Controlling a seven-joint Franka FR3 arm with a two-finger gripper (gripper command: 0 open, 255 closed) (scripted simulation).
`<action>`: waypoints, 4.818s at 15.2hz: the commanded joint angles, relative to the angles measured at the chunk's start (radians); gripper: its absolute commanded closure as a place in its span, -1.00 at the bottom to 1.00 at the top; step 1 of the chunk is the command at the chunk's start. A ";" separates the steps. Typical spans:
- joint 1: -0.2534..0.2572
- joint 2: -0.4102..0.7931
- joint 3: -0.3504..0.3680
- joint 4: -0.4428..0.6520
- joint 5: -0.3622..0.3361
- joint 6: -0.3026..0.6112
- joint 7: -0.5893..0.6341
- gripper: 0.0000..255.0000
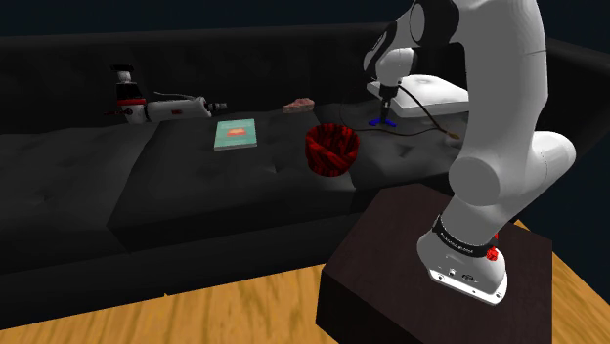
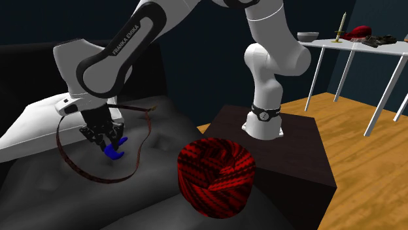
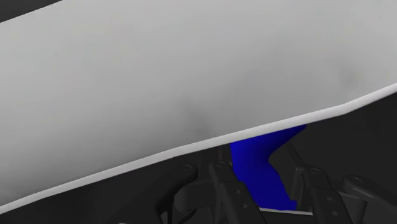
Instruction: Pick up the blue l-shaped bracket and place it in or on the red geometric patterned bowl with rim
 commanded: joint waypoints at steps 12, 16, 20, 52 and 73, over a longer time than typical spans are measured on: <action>0.024 -0.103 -0.035 0.015 -0.050 -0.106 0.028 1.00; 0.030 -0.132 -0.044 0.028 -0.065 -0.147 0.037 1.00; 0.035 -0.159 -0.052 0.046 -0.079 -0.189 0.045 1.00; 0.322 -0.657 0.065 -0.377 -0.285 -0.216 0.523 1.00; 0.433 -0.686 0.200 -0.568 -0.265 -0.052 0.759 1.00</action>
